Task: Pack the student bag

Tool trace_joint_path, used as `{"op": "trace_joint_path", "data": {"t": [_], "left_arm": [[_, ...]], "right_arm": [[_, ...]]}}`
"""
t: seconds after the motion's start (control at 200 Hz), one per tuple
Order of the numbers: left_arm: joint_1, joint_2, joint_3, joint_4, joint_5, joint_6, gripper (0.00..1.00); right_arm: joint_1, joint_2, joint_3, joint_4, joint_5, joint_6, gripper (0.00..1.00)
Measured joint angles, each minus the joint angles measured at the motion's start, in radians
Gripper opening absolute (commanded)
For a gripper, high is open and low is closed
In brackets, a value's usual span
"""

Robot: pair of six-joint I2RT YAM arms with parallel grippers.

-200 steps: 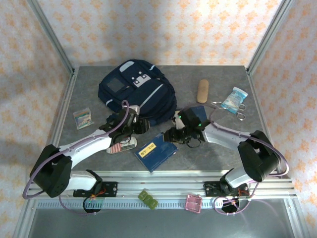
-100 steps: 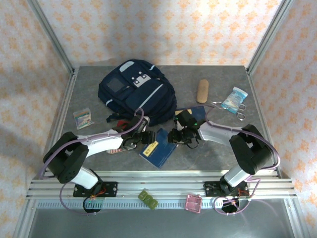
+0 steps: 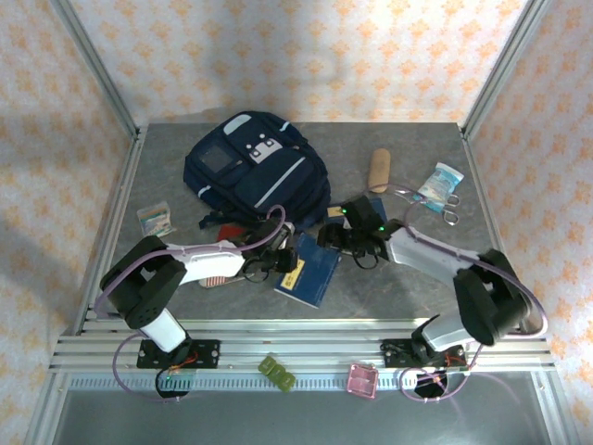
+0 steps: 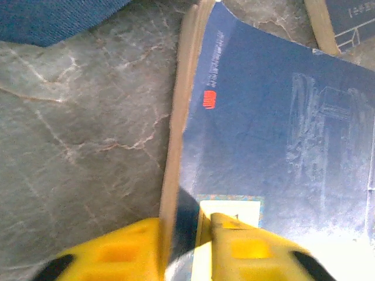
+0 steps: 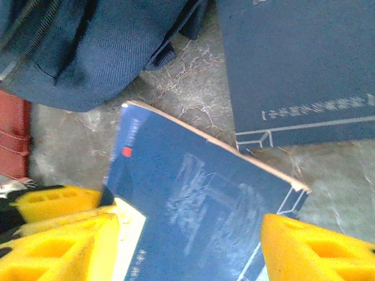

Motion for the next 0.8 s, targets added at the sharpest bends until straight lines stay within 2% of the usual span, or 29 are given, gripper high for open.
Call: {"op": "trace_joint_path", "data": {"t": [0.115, 0.255, 0.355, 0.641, 0.801], "left_arm": [[-0.008, 0.013, 0.001, 0.028, 0.032, -0.010, 0.13], [-0.023, 0.038, 0.011, 0.061, 0.061, -0.024, 0.03], [-0.032, 0.050, 0.014, 0.082, 0.070, -0.029, 0.00], [-0.039, 0.064, 0.017, 0.105, 0.083, -0.031, 0.00], [-0.040, 0.068, 0.018, 0.107, 0.080, -0.031, 0.00]], "right_arm": [[-0.011, -0.049, -0.086, 0.002, -0.022, 0.045, 0.63], [-0.011, -0.048, -0.176, 0.007, -0.050, 0.097, 0.62], [-0.012, -0.041, -0.198, 0.027, -0.067, 0.125, 0.61], [-0.041, -0.055, -0.244, 0.101, -0.122, 0.168, 0.50], [-0.035, -0.143, -0.317, 0.219, -0.176, 0.186, 0.50]]}}
